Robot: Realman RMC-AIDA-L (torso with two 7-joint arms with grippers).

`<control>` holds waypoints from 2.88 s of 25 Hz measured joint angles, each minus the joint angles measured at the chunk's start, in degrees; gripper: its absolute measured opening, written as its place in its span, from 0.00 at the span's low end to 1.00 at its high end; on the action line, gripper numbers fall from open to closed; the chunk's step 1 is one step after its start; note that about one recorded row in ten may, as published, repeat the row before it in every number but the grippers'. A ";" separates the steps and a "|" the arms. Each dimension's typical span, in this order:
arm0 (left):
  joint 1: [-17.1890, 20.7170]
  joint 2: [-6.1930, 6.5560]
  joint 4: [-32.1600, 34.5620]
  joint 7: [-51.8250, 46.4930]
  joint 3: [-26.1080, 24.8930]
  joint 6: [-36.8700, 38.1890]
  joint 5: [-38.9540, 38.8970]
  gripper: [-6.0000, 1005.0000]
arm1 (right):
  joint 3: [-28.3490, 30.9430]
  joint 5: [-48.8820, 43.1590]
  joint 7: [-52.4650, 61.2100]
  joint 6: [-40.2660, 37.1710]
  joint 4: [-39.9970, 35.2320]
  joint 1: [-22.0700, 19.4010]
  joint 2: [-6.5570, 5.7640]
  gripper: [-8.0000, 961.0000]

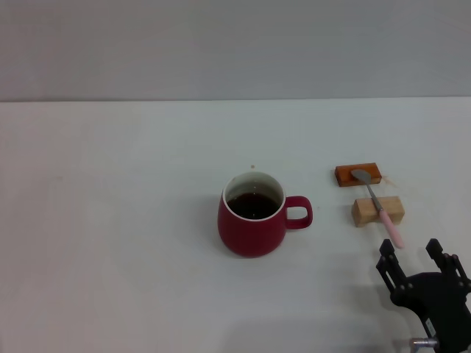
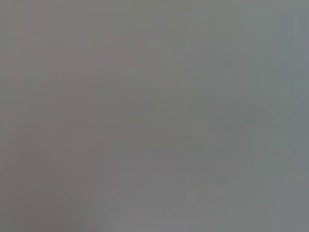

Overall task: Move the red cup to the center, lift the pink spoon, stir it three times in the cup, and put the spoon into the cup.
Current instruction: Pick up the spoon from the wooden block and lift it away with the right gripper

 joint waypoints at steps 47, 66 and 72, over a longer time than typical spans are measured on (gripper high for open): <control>-2.61 -0.50 0.02 0.27 -0.79 -0.02 -0.29 0.84 | 3.13 0.00 1.89 9.01 -5.74 8.72 -0.16 0.76; -2.54 -0.70 -0.15 1.64 -0.88 0.07 -0.29 0.84 | 3.13 0.00 1.94 9.04 -5.84 8.77 -0.04 0.44; -2.38 -0.86 -0.28 1.64 -0.88 0.10 -0.24 0.84 | 3.13 0.00 1.94 9.73 -5.85 8.76 -0.04 0.42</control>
